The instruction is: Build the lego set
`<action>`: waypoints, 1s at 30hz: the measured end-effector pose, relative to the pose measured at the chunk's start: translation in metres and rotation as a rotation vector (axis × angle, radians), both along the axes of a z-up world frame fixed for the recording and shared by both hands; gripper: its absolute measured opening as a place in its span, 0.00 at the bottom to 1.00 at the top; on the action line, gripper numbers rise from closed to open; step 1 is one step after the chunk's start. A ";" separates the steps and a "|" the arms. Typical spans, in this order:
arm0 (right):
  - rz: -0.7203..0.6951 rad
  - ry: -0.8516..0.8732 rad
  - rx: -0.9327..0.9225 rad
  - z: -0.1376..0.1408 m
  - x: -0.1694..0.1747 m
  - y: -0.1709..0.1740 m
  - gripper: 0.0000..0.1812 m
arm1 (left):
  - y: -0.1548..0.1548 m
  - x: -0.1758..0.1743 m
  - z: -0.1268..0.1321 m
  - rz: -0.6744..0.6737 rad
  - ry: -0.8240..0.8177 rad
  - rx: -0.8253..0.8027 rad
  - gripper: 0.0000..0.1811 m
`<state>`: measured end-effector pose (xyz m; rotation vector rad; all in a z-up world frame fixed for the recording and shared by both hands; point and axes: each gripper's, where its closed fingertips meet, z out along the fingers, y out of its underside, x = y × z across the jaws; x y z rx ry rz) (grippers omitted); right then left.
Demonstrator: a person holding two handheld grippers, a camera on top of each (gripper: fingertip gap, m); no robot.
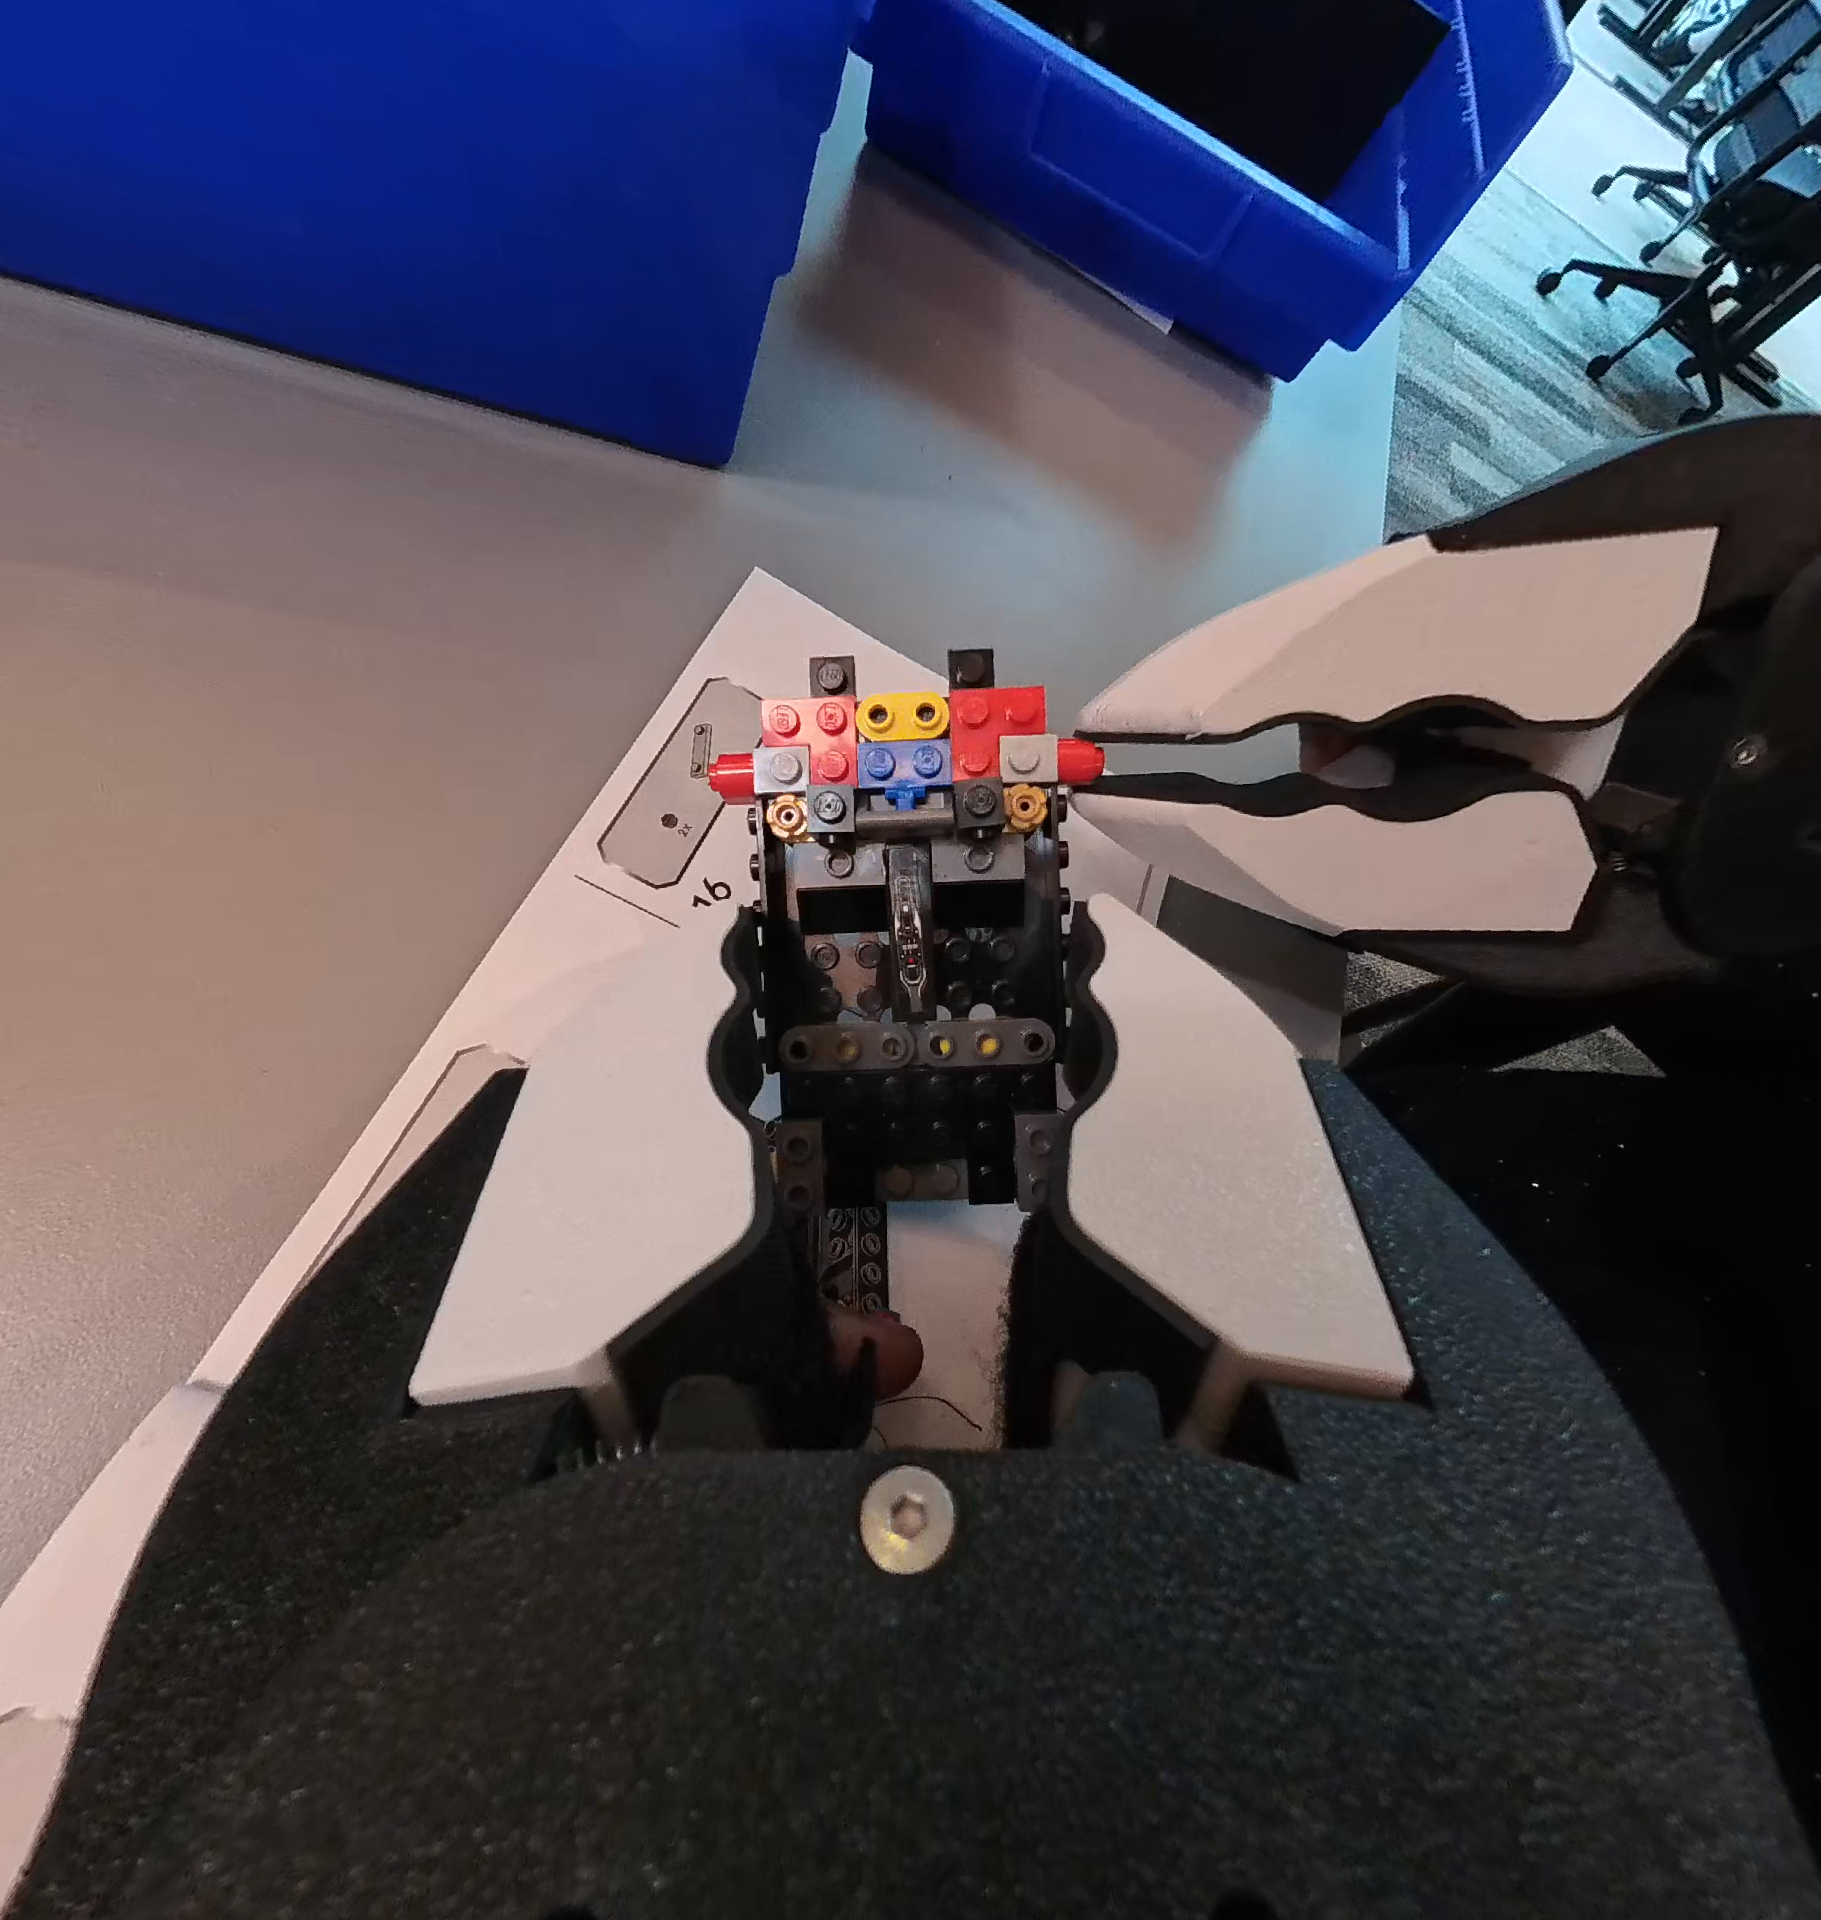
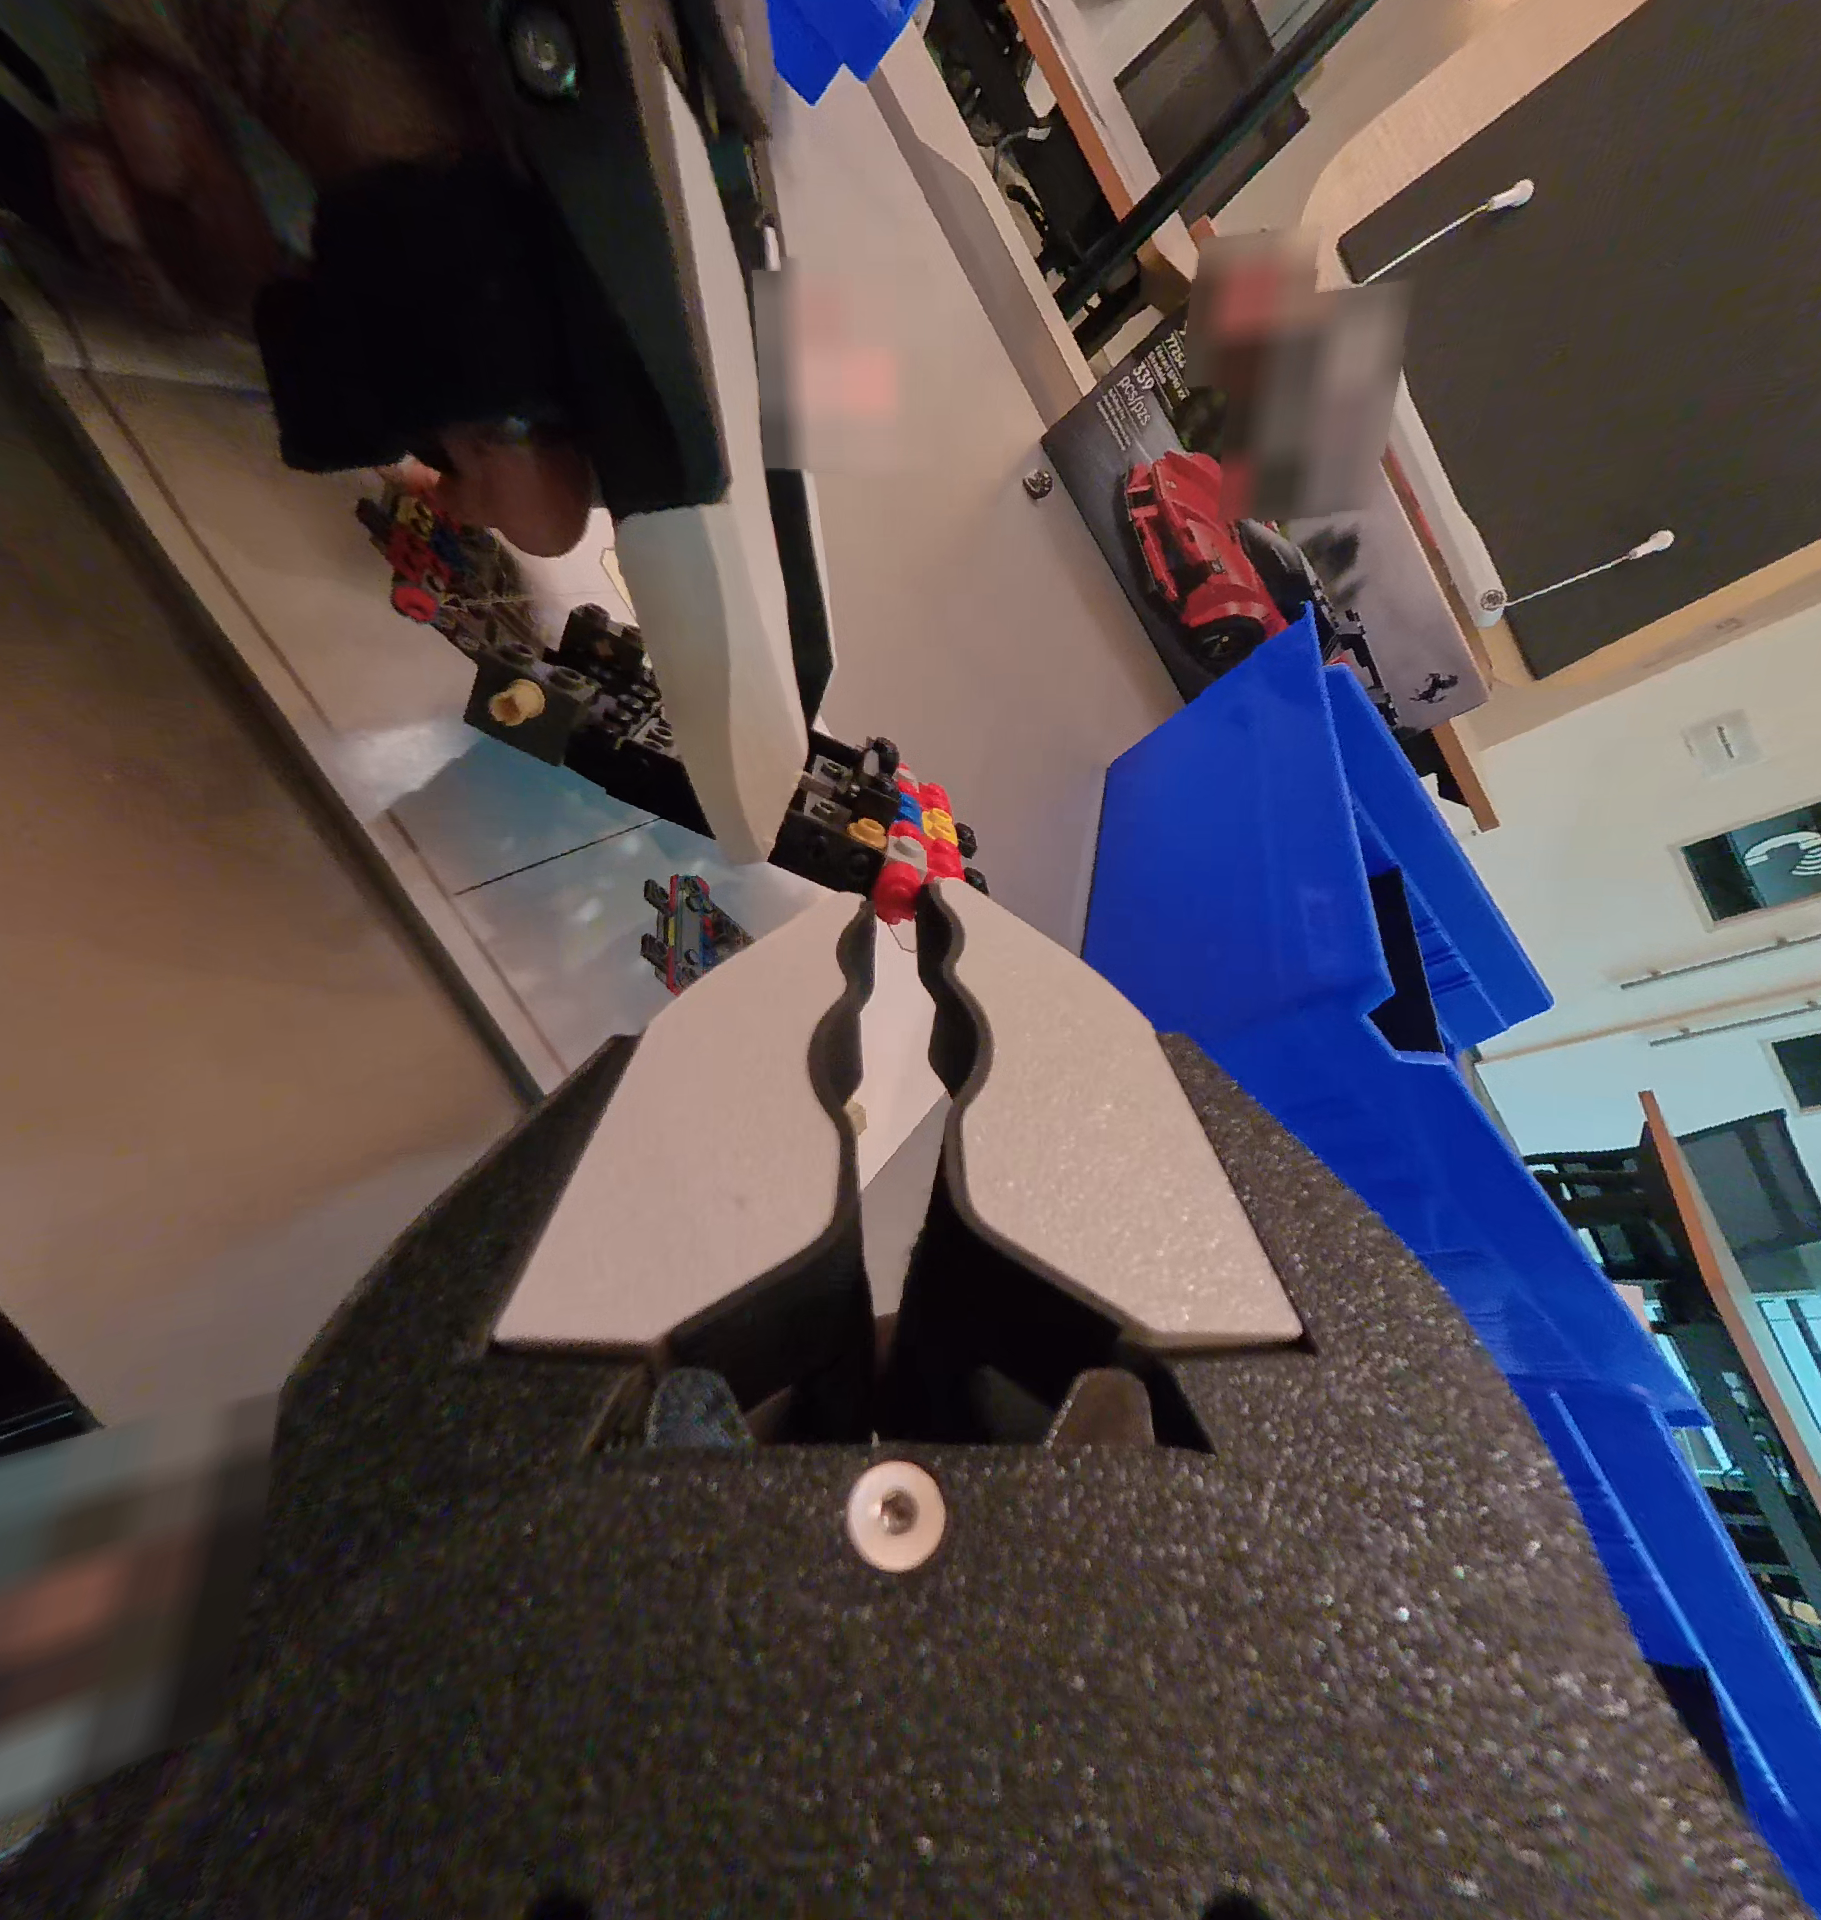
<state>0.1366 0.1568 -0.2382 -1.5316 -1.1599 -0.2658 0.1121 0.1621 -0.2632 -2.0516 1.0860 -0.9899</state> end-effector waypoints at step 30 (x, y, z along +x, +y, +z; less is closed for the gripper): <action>0.648 0.276 -0.532 0.004 -0.044 -0.027 0.48 | -0.024 -0.031 0.023 -0.588 0.318 0.905 0.31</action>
